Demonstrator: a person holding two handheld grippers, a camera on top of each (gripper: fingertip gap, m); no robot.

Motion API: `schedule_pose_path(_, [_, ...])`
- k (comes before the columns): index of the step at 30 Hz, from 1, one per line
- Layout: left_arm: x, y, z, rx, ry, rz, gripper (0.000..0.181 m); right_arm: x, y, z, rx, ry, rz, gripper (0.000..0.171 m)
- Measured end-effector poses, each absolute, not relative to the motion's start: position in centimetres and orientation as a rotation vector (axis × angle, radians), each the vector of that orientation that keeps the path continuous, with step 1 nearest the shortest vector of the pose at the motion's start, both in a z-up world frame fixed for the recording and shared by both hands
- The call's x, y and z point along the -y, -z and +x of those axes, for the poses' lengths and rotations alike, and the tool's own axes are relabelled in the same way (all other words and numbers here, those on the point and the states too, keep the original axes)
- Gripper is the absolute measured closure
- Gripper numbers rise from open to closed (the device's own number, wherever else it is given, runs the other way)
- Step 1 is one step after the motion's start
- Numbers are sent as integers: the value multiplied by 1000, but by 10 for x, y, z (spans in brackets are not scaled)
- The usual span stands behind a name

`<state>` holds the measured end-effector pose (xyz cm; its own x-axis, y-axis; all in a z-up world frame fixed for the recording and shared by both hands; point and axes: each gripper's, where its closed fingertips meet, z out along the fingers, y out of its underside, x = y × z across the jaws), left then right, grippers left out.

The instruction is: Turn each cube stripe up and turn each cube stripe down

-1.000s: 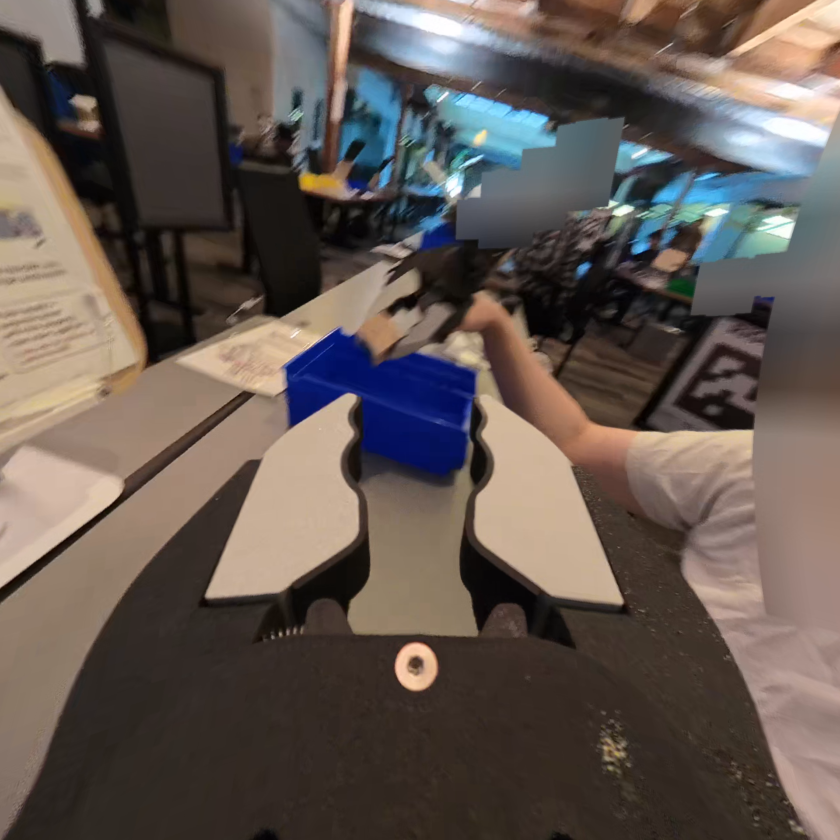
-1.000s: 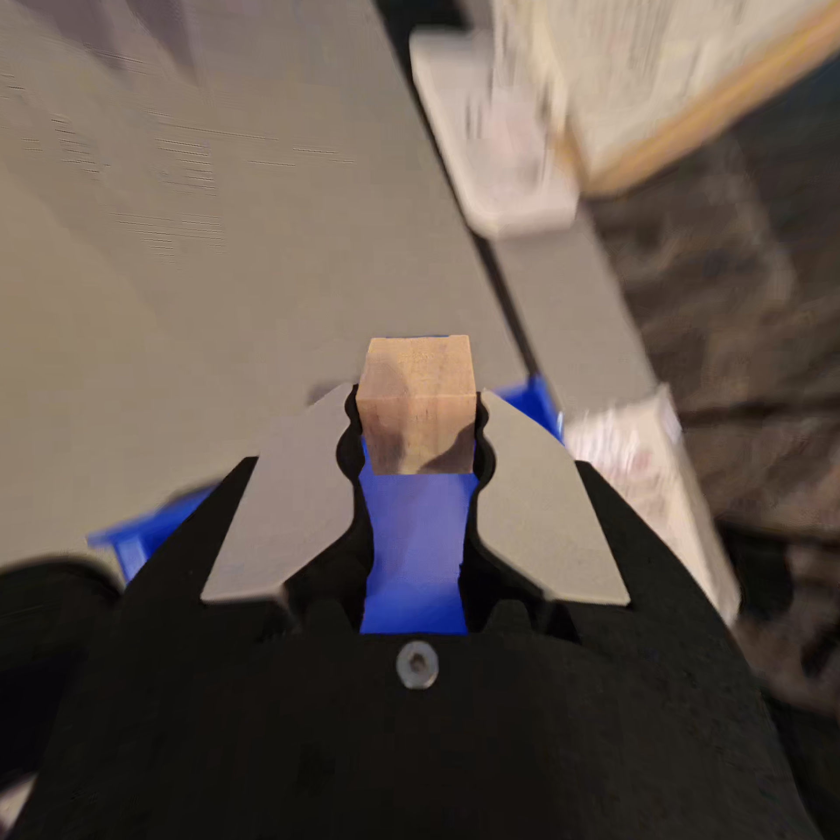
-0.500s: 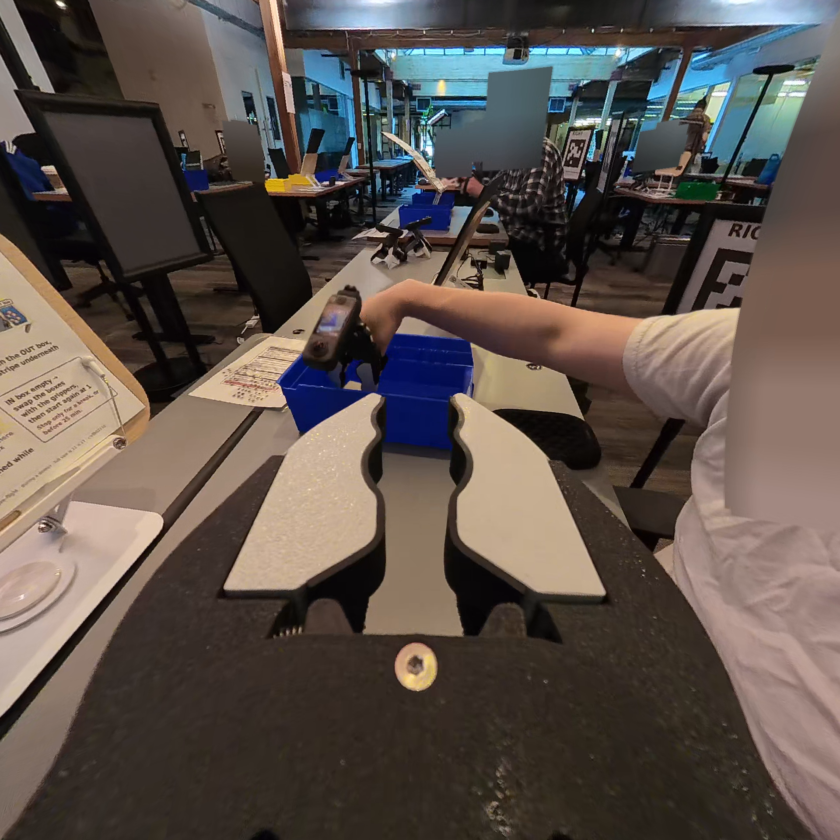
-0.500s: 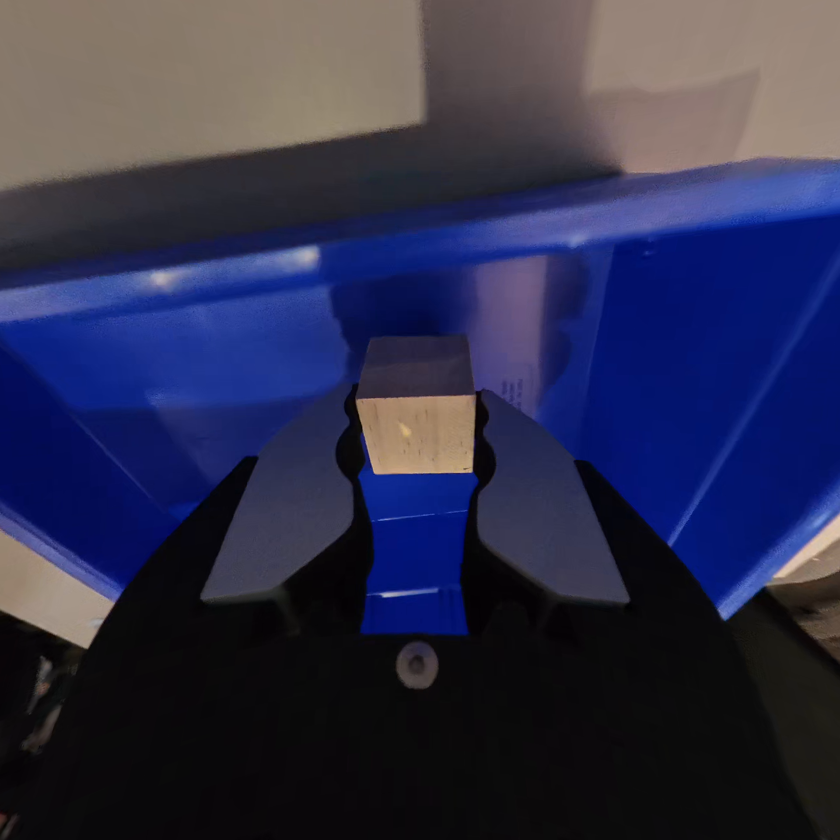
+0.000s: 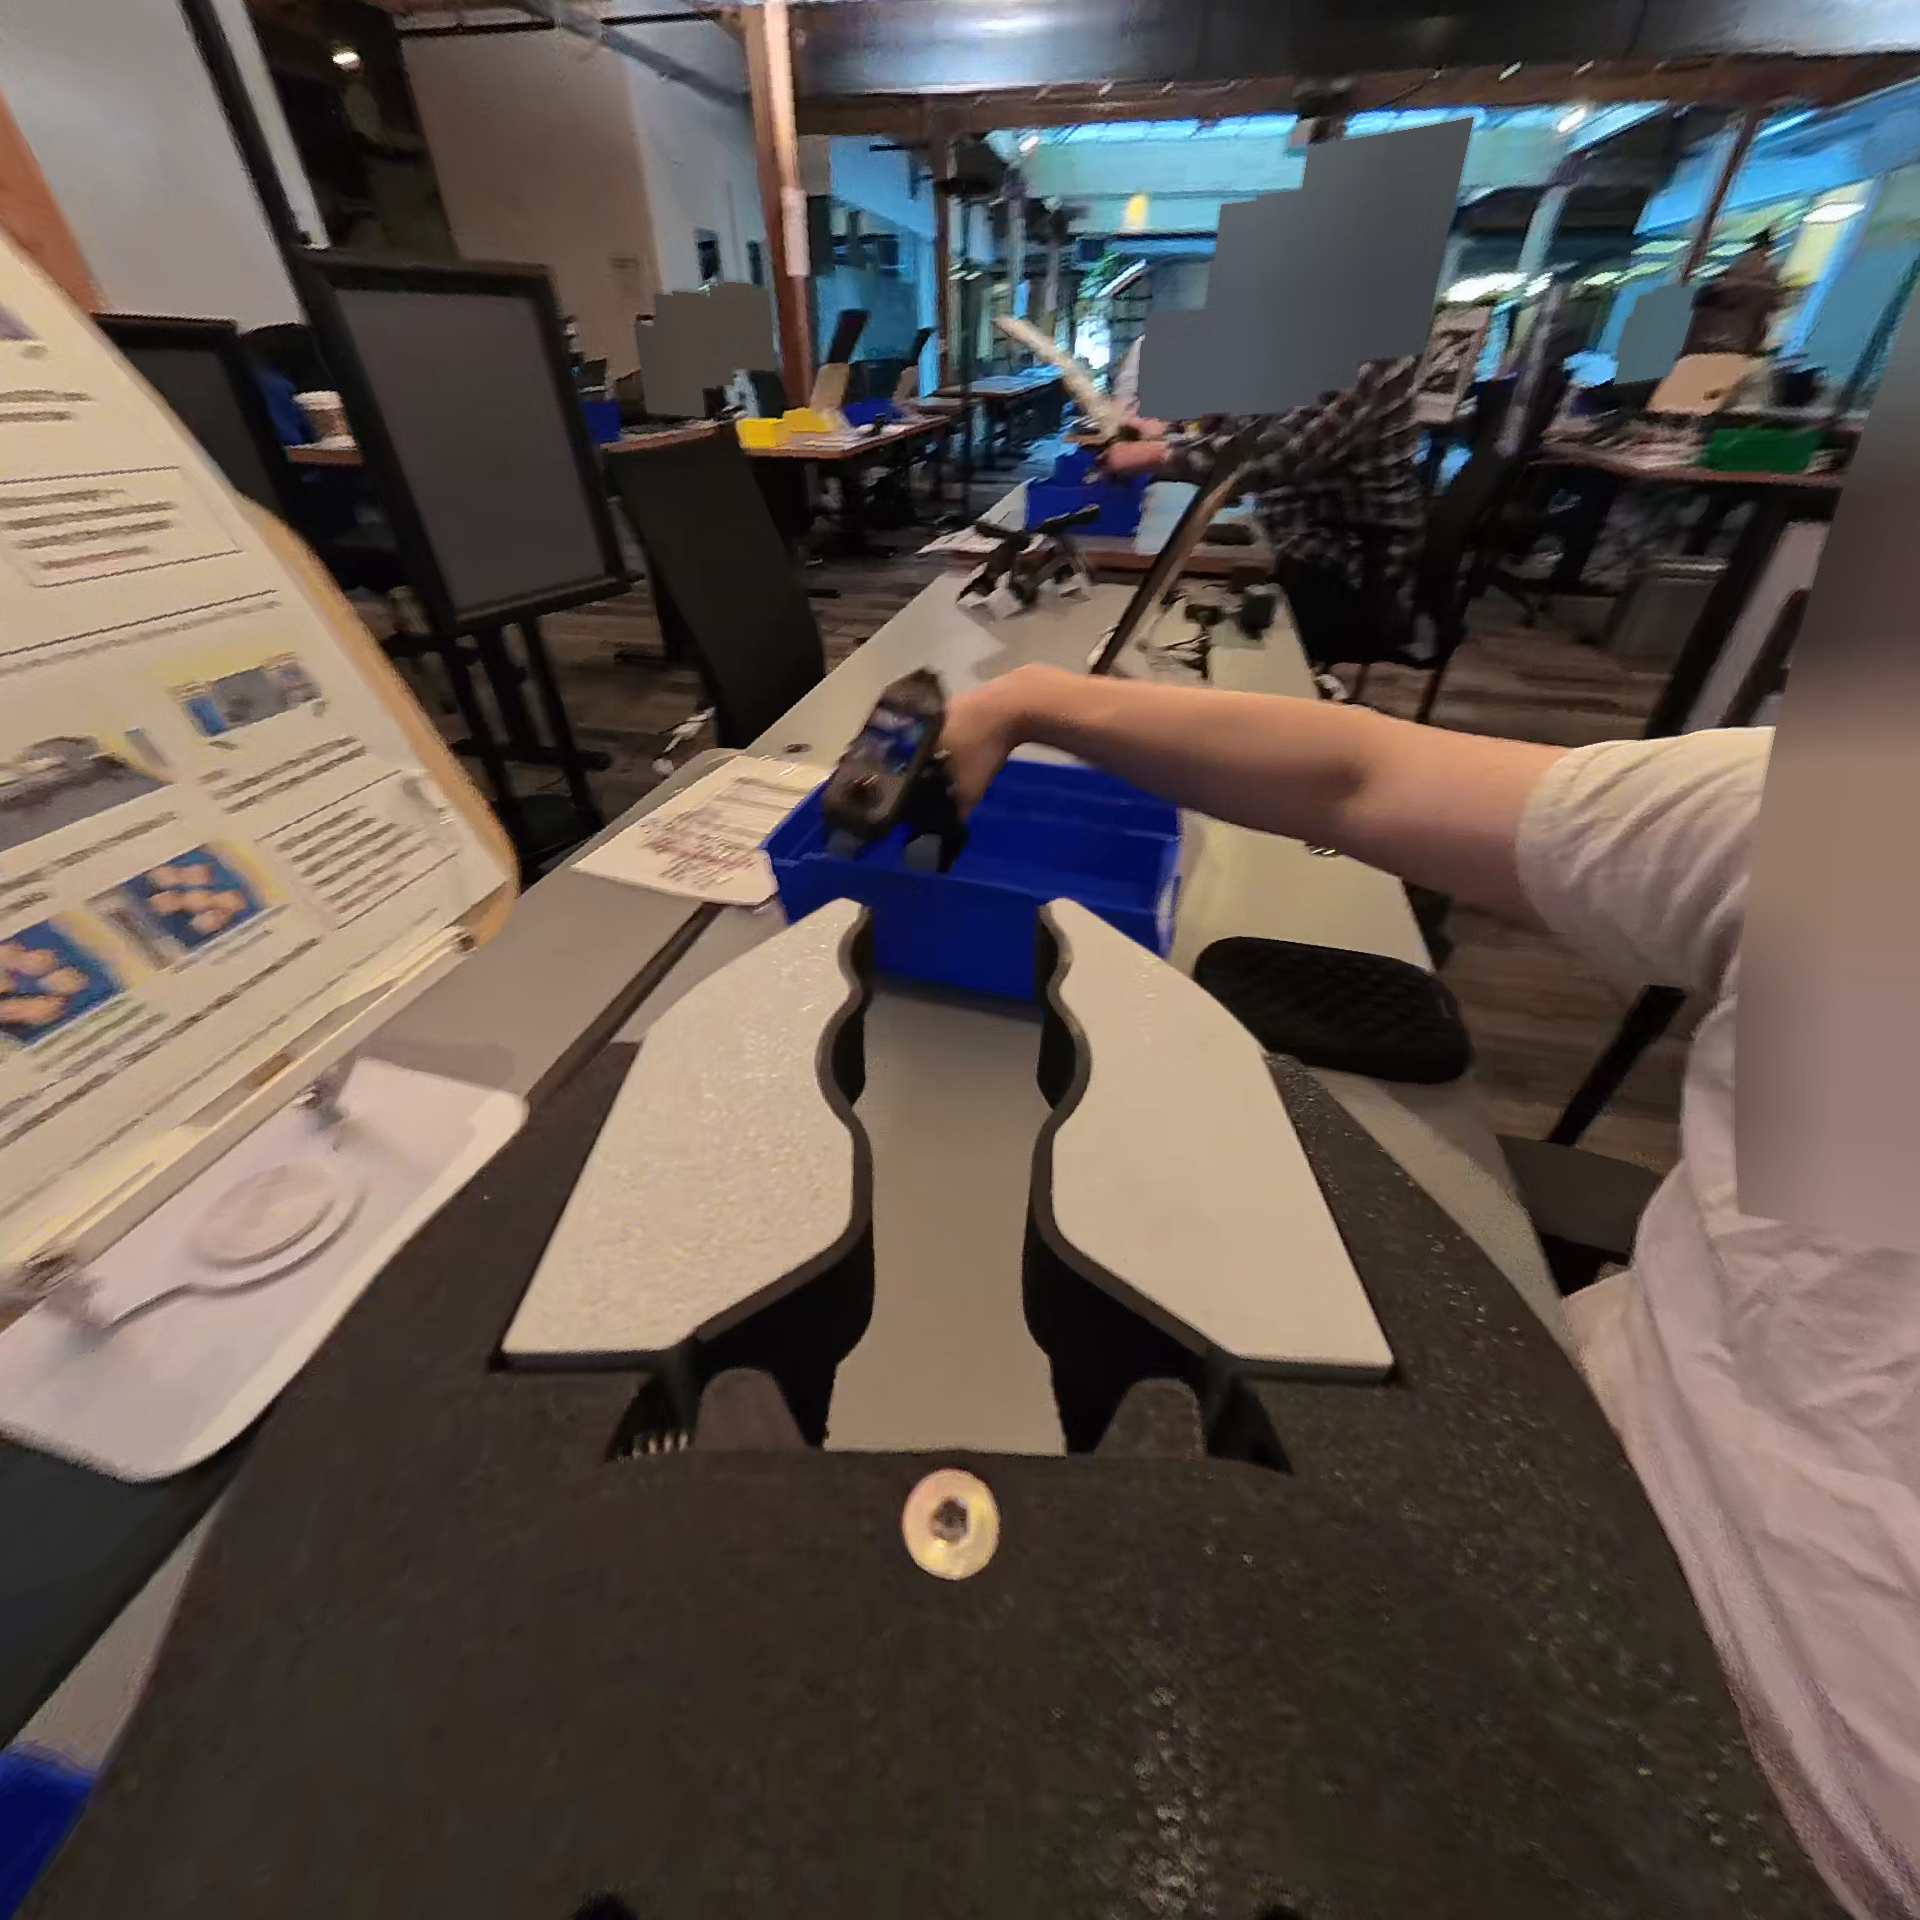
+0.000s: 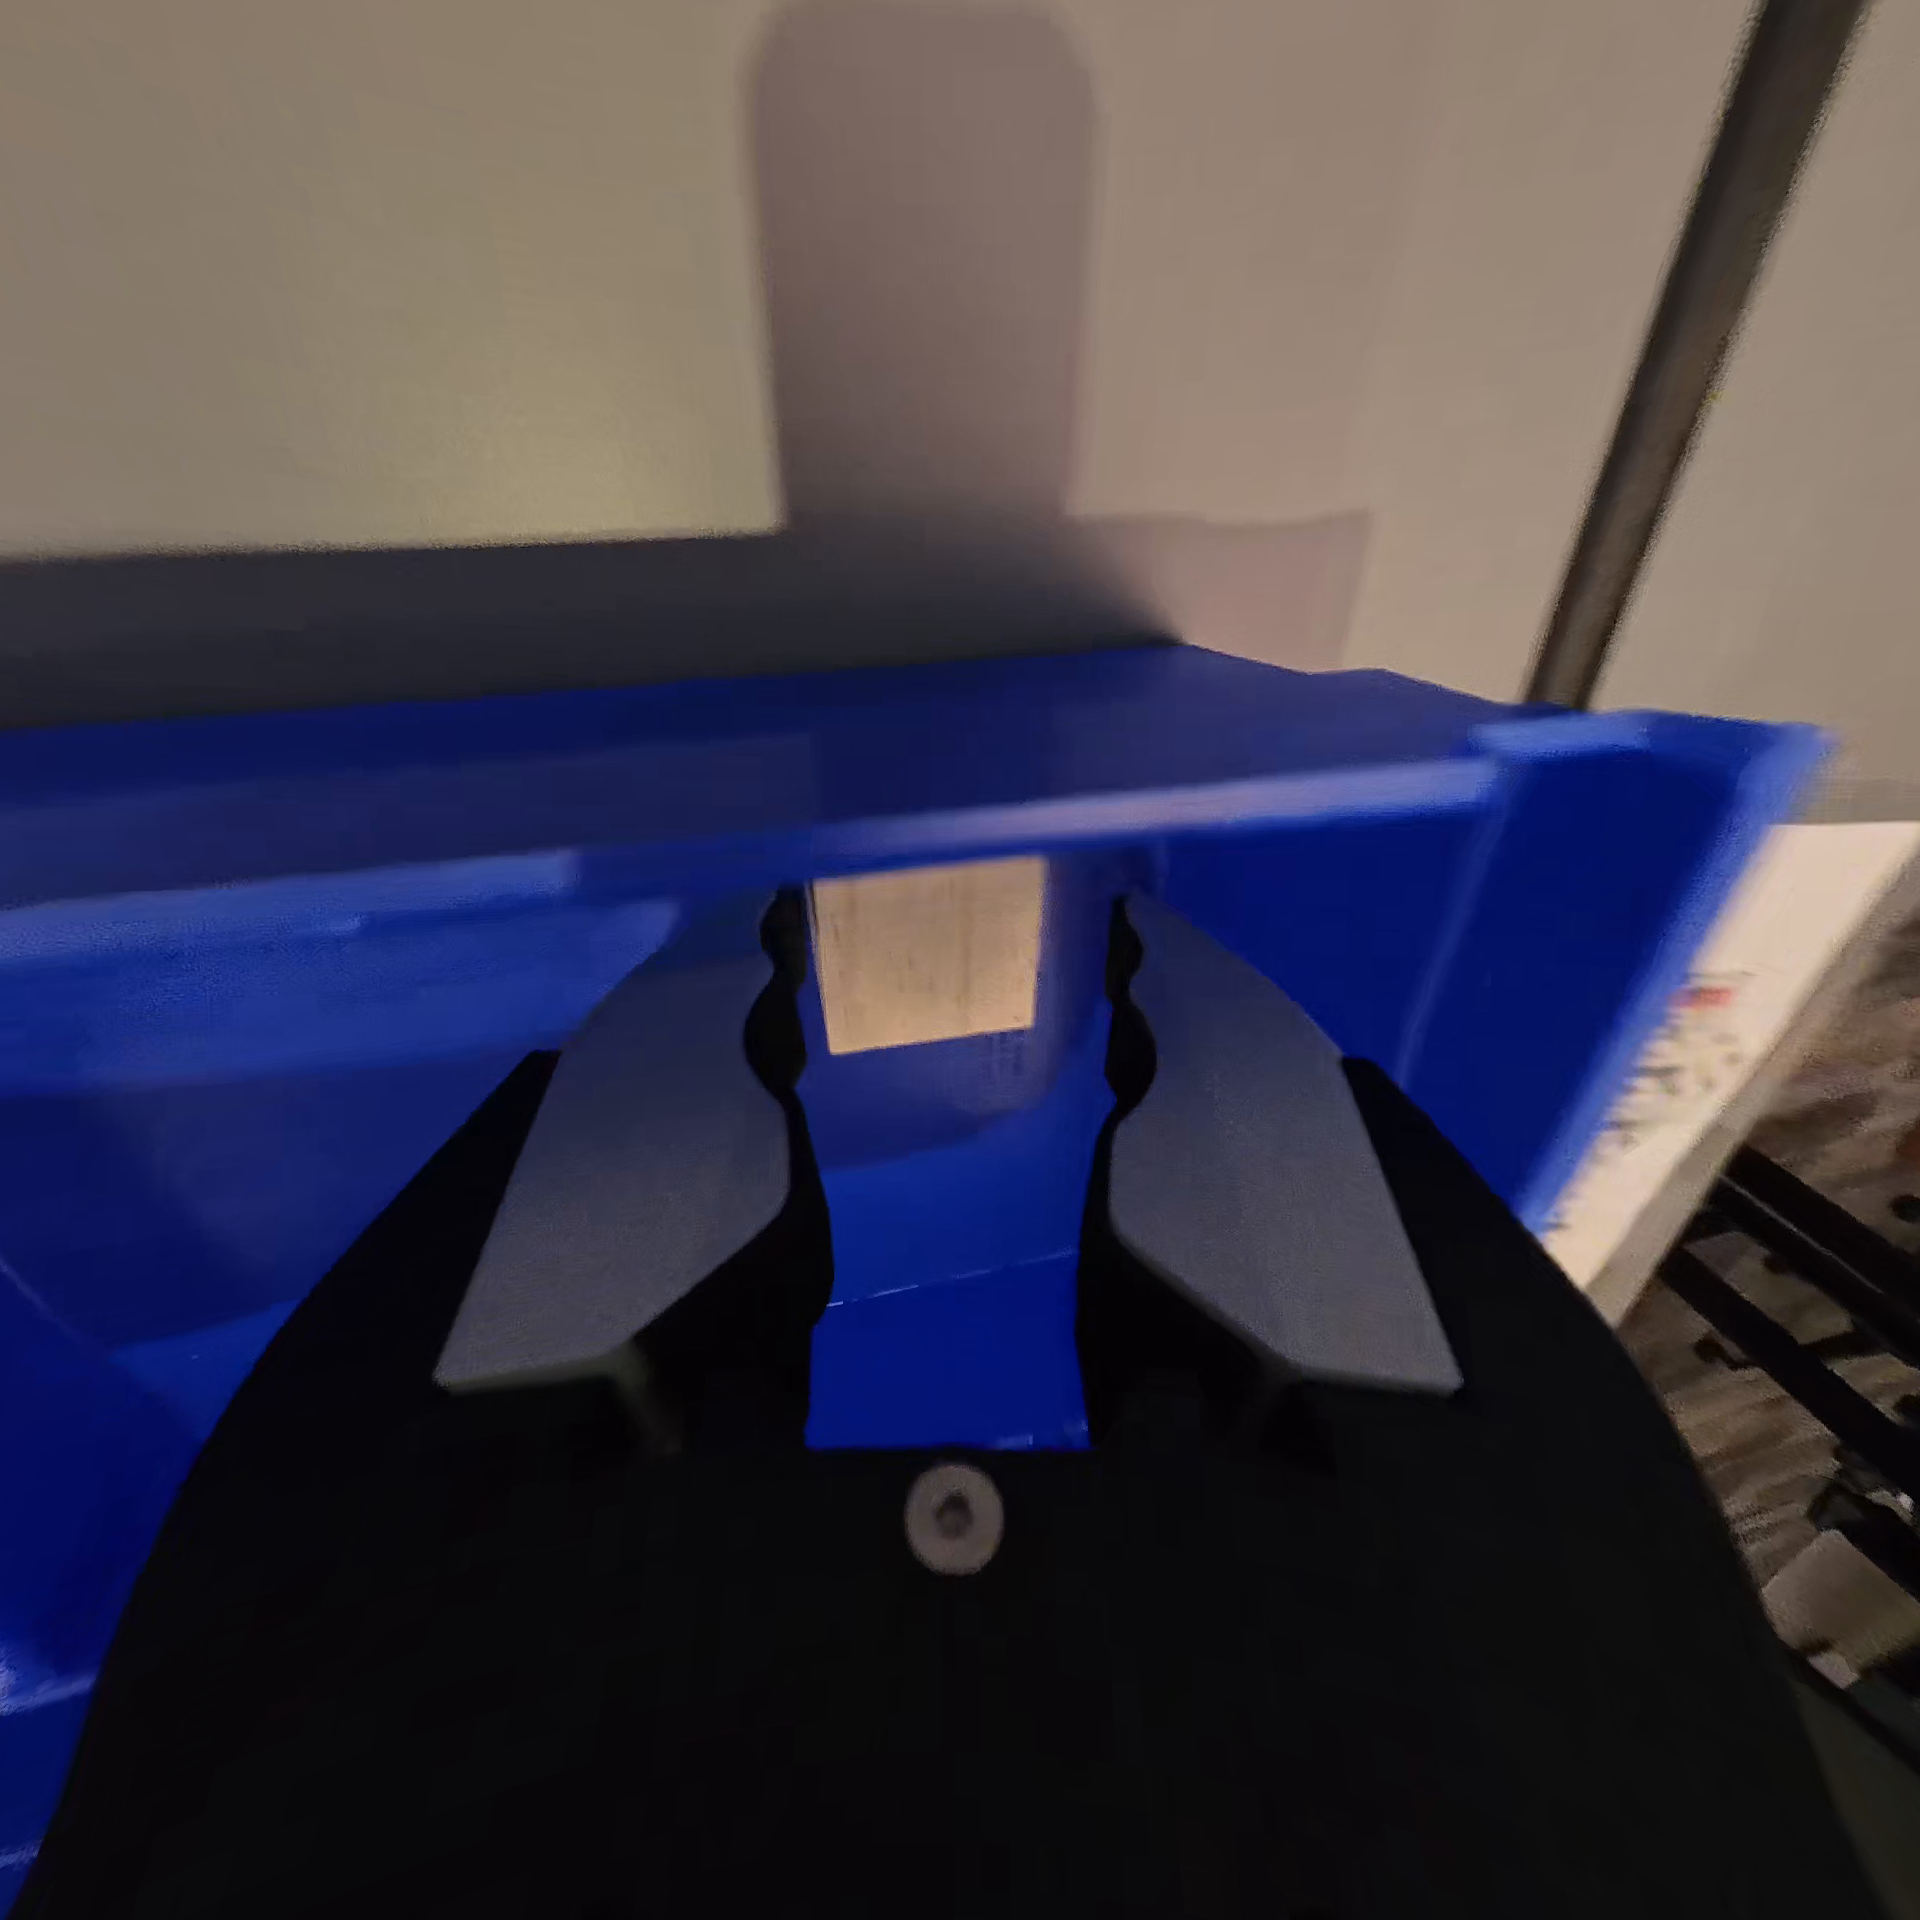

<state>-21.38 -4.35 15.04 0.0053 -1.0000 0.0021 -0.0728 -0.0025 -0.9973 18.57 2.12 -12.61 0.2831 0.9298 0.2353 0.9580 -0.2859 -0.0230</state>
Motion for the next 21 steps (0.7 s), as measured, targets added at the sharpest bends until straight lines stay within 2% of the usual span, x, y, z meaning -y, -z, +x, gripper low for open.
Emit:
schedule_pose_path(4, [4, -142, -264, -1179, 791, -1412, 142, -23, 83, 175, 1628, 326, -2243, 114])
schedule_pose_path(6, [-21, -127, -304, -1143, 513, -1495, 147, -21, 59, 165, 1523, 313, -2163, 114])
schedule_pose_path(11, [-61, -52, -383, -1226, 31, -1753, 148, -7, 0, 114, 1277, 132, -1873, 116])
schedule_pose_path(16, [-88, 12, -382, -1285, 168, -1988, 143, 13, -45, 55, 1235, -37, -1652, 119])
schedule_pose_path(21, [-95, 55, -363, -1461, 295, -1970, 132, 39, -30, 20, 1357, -250, -1637, 120])
